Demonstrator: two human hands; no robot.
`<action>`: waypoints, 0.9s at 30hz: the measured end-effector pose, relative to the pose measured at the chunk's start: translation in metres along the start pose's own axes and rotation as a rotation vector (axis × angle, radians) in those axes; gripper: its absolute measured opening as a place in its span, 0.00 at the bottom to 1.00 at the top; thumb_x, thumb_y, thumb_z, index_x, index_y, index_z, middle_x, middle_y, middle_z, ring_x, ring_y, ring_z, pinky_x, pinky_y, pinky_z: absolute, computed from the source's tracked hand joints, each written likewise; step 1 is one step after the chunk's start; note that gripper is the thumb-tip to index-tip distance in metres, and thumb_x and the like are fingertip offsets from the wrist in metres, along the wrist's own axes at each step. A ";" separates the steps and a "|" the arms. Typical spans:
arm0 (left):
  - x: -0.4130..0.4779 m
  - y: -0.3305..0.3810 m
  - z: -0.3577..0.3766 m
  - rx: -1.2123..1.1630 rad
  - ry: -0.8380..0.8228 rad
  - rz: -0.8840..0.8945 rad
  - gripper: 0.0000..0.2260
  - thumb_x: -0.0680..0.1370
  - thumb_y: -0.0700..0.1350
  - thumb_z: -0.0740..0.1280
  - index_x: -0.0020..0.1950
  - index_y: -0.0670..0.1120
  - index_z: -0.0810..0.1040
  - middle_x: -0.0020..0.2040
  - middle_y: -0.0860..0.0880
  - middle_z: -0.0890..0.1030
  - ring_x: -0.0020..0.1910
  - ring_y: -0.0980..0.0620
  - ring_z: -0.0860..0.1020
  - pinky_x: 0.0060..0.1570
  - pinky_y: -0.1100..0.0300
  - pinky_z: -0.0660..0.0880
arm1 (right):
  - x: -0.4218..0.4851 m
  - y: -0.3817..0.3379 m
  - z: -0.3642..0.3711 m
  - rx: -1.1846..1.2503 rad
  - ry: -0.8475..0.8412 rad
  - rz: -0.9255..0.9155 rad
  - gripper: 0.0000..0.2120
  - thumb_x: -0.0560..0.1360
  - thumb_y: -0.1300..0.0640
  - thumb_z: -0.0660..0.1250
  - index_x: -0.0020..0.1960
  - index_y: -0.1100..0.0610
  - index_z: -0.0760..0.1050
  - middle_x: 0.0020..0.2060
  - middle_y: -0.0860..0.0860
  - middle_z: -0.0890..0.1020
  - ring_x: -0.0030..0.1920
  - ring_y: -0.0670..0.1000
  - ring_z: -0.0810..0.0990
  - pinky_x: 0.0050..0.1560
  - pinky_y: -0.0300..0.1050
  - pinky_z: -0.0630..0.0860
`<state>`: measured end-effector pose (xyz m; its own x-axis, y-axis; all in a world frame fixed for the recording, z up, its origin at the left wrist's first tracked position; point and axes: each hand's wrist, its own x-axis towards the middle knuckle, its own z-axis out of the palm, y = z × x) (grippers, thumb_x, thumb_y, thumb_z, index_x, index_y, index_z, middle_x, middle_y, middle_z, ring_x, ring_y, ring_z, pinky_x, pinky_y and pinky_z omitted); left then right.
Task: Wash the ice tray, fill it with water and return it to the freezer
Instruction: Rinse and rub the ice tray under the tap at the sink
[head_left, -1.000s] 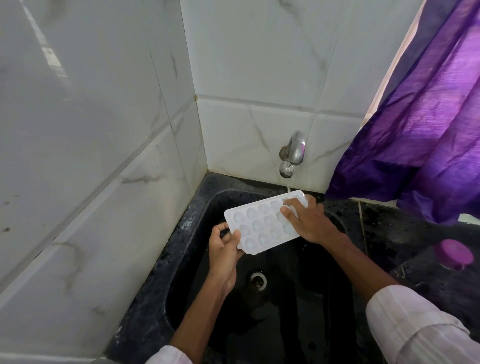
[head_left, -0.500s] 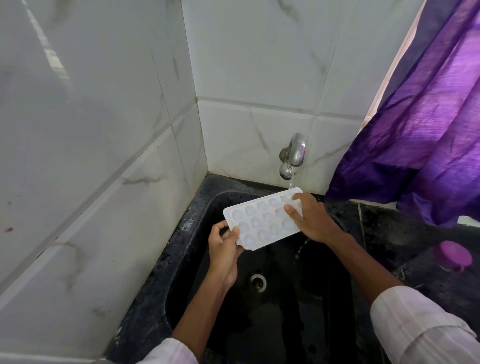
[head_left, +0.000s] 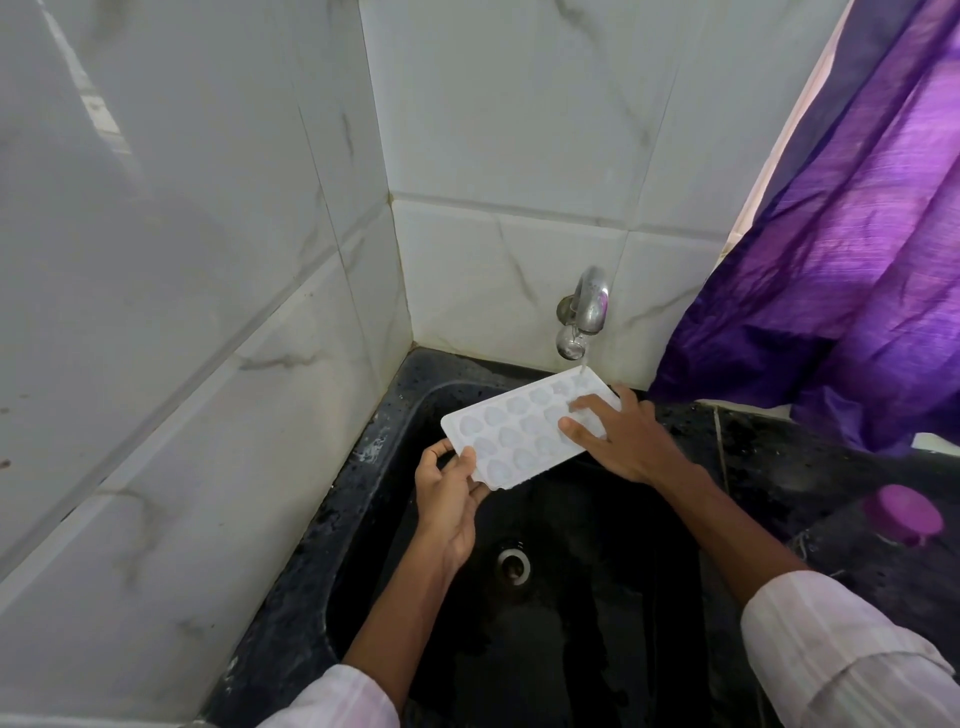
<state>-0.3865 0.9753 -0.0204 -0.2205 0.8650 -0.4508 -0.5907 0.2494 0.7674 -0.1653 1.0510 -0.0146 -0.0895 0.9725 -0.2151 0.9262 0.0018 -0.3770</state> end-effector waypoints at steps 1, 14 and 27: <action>0.000 0.001 0.001 -0.001 -0.001 0.001 0.12 0.82 0.36 0.62 0.66 0.41 0.70 0.55 0.42 0.82 0.53 0.45 0.83 0.48 0.50 0.82 | 0.000 -0.001 0.000 -0.002 -0.011 0.000 0.26 0.75 0.27 0.51 0.69 0.35 0.65 0.78 0.53 0.53 0.74 0.64 0.55 0.71 0.65 0.60; 0.000 0.003 0.005 0.023 -0.018 0.021 0.13 0.83 0.36 0.62 0.67 0.41 0.69 0.55 0.43 0.83 0.54 0.45 0.83 0.46 0.53 0.83 | -0.003 -0.013 -0.003 0.026 -0.065 0.062 0.32 0.73 0.26 0.44 0.70 0.38 0.65 0.78 0.53 0.52 0.75 0.64 0.53 0.72 0.67 0.56; -0.003 0.006 0.002 -0.017 -0.025 0.029 0.13 0.82 0.36 0.62 0.67 0.41 0.69 0.53 0.44 0.83 0.52 0.46 0.83 0.45 0.54 0.83 | -0.005 -0.017 -0.006 0.048 -0.006 0.038 0.29 0.76 0.28 0.45 0.69 0.40 0.67 0.78 0.53 0.53 0.75 0.62 0.53 0.72 0.65 0.58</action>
<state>-0.3875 0.9748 -0.0137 -0.2179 0.8825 -0.4169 -0.5974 0.2172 0.7720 -0.1782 1.0476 -0.0018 -0.0567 0.9703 -0.2351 0.9105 -0.0464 -0.4110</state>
